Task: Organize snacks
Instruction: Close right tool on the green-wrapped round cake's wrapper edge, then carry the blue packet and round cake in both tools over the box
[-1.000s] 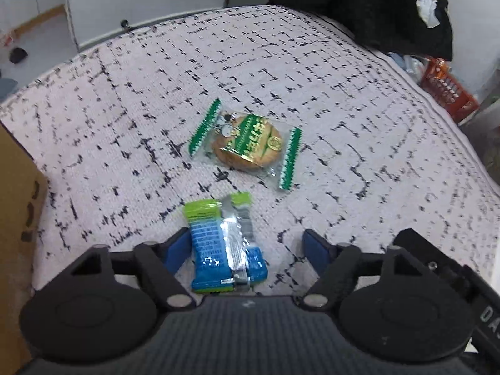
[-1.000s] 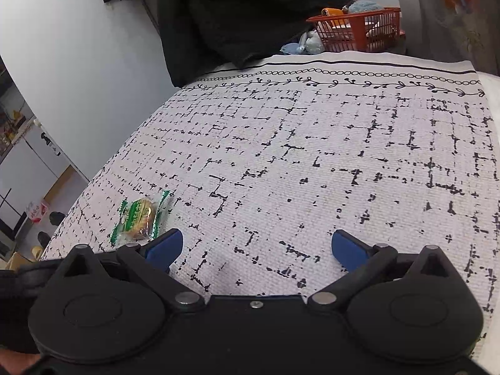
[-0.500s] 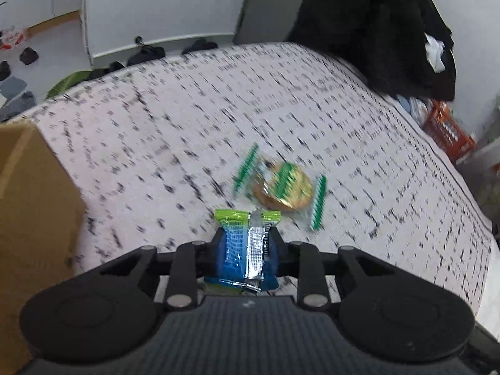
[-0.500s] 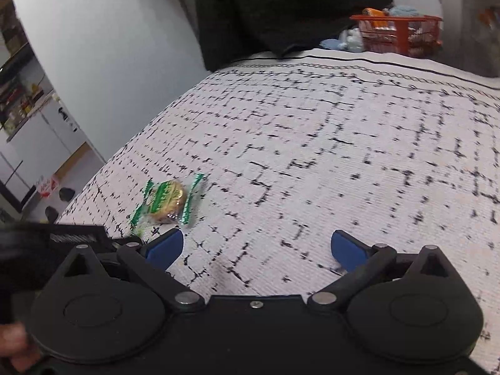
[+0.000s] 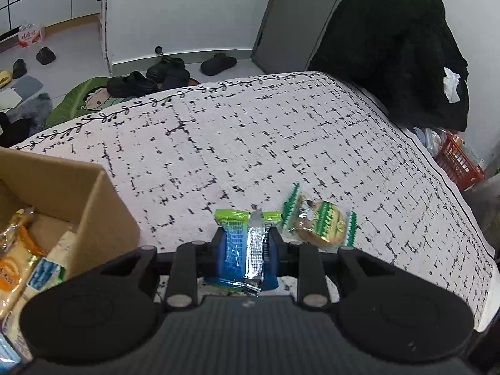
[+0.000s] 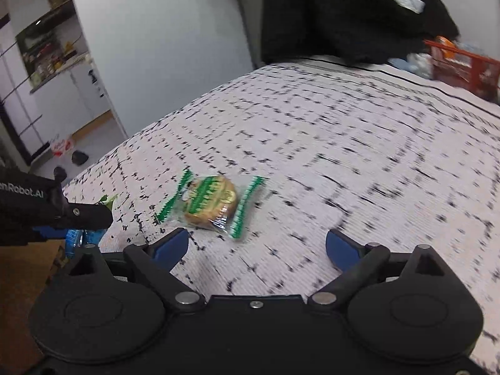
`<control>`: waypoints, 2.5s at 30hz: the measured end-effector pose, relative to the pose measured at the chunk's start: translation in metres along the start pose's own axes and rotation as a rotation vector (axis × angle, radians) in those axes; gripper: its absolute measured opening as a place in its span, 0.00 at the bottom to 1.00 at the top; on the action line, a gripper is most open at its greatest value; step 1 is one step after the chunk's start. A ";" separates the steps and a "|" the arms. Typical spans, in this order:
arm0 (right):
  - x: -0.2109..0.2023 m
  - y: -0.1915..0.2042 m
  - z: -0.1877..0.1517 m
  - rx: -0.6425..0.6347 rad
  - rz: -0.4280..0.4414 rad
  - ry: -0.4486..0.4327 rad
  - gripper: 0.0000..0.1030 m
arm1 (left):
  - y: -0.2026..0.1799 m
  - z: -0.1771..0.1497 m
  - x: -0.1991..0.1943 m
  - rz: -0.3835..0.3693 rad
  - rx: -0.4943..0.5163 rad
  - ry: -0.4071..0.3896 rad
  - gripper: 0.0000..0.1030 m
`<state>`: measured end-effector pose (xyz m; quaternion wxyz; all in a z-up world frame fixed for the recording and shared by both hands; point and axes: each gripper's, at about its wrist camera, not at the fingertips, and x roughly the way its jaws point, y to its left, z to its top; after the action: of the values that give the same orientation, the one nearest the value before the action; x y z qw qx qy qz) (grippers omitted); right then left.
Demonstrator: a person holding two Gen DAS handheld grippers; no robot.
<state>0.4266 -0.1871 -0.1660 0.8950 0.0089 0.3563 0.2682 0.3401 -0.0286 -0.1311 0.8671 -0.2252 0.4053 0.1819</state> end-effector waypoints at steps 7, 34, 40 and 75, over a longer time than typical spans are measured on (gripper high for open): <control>0.020 0.015 0.007 -0.062 0.010 -0.013 0.70 | 0.002 0.001 0.001 -0.003 0.003 0.004 0.26; -0.063 0.018 -0.002 0.020 -0.093 0.013 0.01 | -0.020 -0.023 -0.058 -0.145 0.105 0.023 0.26; -0.101 0.027 -0.007 0.078 -0.109 -0.021 0.01 | -0.019 -0.031 -0.091 -0.209 0.149 0.013 0.26; -0.171 0.146 0.011 0.059 -0.121 -0.093 0.01 | 0.109 -0.012 -0.176 -0.348 0.125 -0.061 0.26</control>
<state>0.2617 -0.1436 -0.0196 0.9245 0.0261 0.3221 0.2022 0.1721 0.0322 -0.0262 0.9098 -0.2319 0.3442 0.0104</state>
